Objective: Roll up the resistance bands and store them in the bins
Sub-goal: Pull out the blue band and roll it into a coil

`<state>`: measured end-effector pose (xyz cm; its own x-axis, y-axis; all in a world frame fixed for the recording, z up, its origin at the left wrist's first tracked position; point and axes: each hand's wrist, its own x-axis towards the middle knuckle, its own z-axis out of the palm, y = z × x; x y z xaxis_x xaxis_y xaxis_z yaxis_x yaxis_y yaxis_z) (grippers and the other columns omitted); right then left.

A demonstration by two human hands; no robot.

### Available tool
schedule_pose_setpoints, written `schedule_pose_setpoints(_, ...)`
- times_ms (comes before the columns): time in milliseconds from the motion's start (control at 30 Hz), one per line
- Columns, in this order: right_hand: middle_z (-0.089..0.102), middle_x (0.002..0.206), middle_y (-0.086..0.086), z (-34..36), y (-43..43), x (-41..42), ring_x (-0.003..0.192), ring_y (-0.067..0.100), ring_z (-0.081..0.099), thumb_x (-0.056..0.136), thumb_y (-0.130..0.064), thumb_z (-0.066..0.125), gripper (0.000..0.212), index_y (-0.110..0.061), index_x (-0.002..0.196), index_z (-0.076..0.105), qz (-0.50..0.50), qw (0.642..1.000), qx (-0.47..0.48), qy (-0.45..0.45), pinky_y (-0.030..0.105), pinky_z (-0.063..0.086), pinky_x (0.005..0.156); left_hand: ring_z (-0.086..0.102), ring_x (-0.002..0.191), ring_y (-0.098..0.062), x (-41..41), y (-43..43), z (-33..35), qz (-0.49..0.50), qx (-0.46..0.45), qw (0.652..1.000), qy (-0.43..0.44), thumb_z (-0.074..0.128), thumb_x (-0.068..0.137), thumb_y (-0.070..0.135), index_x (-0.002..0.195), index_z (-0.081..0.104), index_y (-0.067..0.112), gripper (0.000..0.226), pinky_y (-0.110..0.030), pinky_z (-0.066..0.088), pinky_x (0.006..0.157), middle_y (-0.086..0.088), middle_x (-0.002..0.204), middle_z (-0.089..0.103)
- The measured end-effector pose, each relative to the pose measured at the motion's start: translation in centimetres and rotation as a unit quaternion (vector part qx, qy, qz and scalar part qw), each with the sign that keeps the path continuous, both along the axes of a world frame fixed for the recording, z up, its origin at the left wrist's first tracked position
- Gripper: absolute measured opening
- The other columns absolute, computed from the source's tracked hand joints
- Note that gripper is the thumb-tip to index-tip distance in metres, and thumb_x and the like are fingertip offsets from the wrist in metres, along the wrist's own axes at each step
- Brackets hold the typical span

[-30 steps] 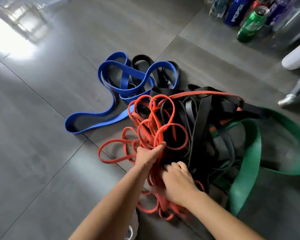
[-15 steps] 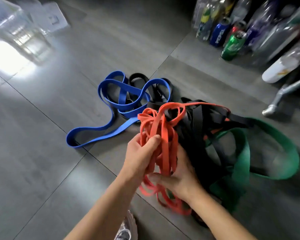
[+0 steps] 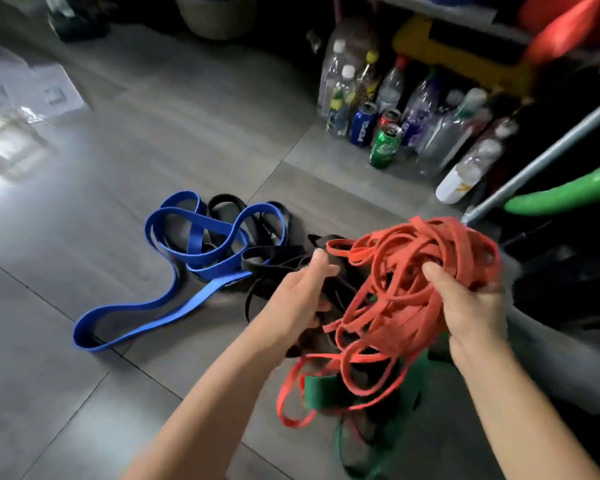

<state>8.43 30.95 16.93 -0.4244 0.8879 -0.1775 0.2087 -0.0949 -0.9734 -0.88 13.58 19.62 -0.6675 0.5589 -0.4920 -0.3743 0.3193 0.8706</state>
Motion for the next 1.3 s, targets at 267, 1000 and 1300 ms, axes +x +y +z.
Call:
schedule_pose_setpoints(267, 0.069, 0.061, -0.016, 11.2, -2.3, 1.5, 0.059, -0.002, 0.064, 0.079, 0.005, 0.066, 0.026, -0.021, 0.074, 0.066, 0.150, 0.987, -0.003, 0.057, 0.013, 0.050, 0.056, 0.060, 0.096, -0.016, 1.2, -2.6, 8.0, -0.013, -0.094, 0.992, 0.082, 0.055, 0.091, 0.037, 0.111, 0.060, 0.019, 0.028, -0.030, 0.049, 0.081, 0.001, 0.103, 0.062)
schedule_pose_setpoints(1000, 0.064, 0.068, -0.010, 34.0, -6.5, 11.1, 0.058, 0.001, 0.062, 0.072, 0.001, 0.066, 0.027, -0.019, 0.091, 0.067, 0.128, 0.966, 0.178, 0.141, 0.017, 0.050, 0.058, 0.035, 0.130, -0.028, 12.6, -7.2, 18.7, -0.155, -0.212, 0.917, 0.301, 0.074, 0.072, 0.050, 0.148, 0.014, 0.017, 0.102, -0.034, 0.034, 0.103, -0.013, 0.146, 0.021)
schedule_pose_setpoints(1300, 0.066, 0.057, -0.012, 36.7, -5.3, 11.8, 0.057, 0.002, 0.063, 0.077, 0.006, 0.063, 0.025, -0.019, 0.076, 0.065, 0.134, 0.960, 0.164, 0.182, 0.018, 0.050, 0.057, 0.018, 0.139, -0.035, 12.7, -4.0, 15.7, -0.241, -0.243, 0.883, 0.321, 0.075, 0.067, 0.054, 0.150, -0.001, 0.017, 0.119, -0.045, 0.027, 0.111, -0.011, 0.151, 0.013)
